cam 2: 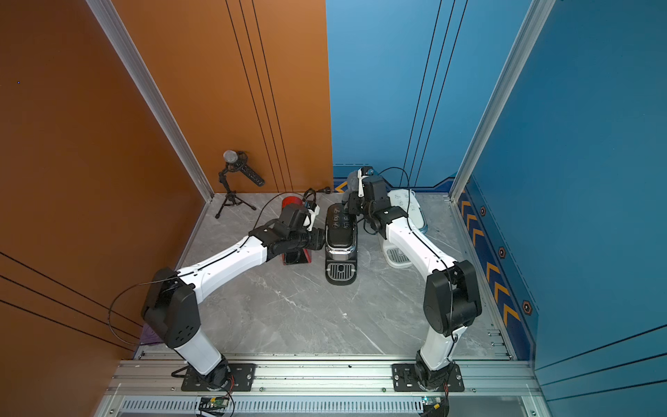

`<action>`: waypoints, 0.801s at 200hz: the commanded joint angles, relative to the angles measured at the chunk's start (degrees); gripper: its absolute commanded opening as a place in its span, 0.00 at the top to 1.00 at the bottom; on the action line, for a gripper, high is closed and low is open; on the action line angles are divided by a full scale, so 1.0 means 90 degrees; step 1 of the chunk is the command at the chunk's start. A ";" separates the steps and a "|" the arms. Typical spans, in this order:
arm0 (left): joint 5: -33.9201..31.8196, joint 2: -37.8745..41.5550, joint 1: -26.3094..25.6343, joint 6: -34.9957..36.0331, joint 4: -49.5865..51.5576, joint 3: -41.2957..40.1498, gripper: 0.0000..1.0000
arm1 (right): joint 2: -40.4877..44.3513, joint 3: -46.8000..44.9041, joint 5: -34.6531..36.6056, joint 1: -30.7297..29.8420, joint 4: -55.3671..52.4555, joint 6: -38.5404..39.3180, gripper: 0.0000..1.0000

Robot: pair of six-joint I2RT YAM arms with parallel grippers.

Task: Wipe the surface of a coffee machine
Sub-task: Wipe the dirt from the surface of the coffee machine.

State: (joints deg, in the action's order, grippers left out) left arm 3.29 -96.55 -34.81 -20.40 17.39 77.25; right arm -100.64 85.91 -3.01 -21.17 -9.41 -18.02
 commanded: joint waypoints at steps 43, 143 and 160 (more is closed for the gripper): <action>-0.0032 0.0196 0.0108 0.0041 -0.0358 -0.0029 0.45 | 0.0833 -0.0968 -0.0294 0.0280 -0.1169 0.0182 0.77; 0.0074 0.0025 0.0064 0.0002 -0.0357 0.0138 0.45 | 0.0731 -0.1521 -0.1211 0.0096 -0.0546 0.0189 0.77; 0.0051 0.0043 0.0059 -0.0007 -0.0347 0.0109 0.45 | 0.0555 -0.1708 -0.1154 0.0075 -0.0467 0.0246 0.77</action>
State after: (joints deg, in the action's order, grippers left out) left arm 3.81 -96.53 -34.48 -20.40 17.39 77.25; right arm -92.60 73.43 -11.79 -19.42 -14.22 -16.53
